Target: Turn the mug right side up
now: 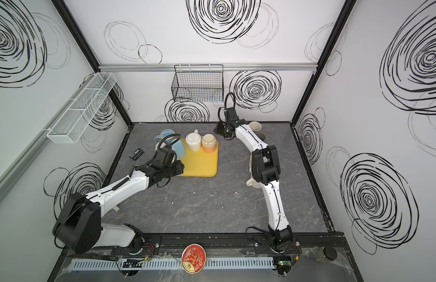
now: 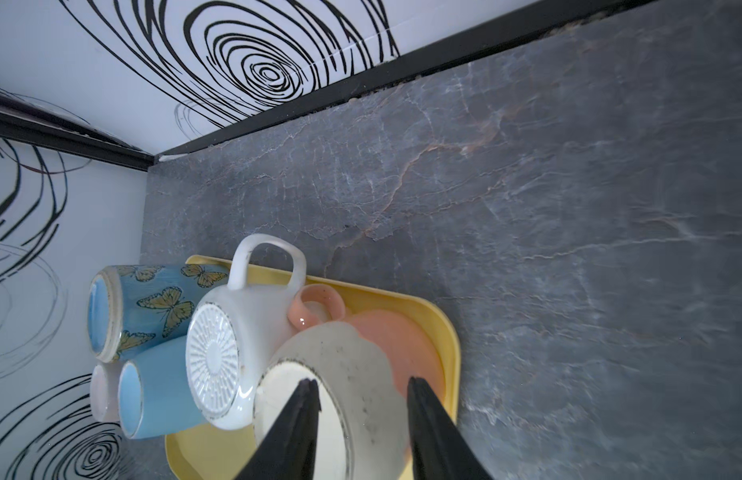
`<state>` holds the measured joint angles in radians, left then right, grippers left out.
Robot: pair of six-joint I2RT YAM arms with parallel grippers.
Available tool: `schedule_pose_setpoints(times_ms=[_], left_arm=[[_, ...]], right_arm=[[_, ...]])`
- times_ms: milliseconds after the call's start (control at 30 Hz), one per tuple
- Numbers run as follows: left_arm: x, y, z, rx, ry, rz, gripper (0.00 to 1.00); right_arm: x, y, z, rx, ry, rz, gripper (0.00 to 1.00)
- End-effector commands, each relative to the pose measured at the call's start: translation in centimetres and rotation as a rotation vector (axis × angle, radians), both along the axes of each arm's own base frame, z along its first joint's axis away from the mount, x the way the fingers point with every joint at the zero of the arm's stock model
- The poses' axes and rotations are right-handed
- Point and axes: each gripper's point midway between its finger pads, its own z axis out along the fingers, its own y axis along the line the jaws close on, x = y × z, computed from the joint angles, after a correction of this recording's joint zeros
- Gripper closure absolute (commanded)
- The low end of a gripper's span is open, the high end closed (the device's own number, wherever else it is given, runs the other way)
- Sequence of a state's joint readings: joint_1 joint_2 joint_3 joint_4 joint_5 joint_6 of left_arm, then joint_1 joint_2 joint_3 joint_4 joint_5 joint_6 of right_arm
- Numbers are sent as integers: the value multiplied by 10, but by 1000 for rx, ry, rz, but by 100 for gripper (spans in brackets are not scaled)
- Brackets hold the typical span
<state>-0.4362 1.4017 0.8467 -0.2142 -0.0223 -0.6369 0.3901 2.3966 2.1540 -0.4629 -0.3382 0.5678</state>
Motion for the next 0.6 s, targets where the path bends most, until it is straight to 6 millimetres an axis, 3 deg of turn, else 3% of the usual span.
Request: schedule_pose_setpoints(times_ms=[0, 133, 300, 433, 567], left_arm=[[10, -22, 17, -56, -57, -63, 58], [10, -24, 8, -47, -30, -77, 58], [15, -14, 2, -34, 2, -63, 58], [23, 1, 8, -42, -5, -40, 58], [25, 13, 11, -48, -16, -12, 57]], right_arm=[[10, 24, 12, 152, -19, 25, 63], [-5, 32, 3, 130, -3, 57, 66], [-39, 39, -7, 116, 27, 80, 72], [-73, 45, -6, 131, 50, 78, 73], [-112, 65, -4, 182, 93, 94, 72]])
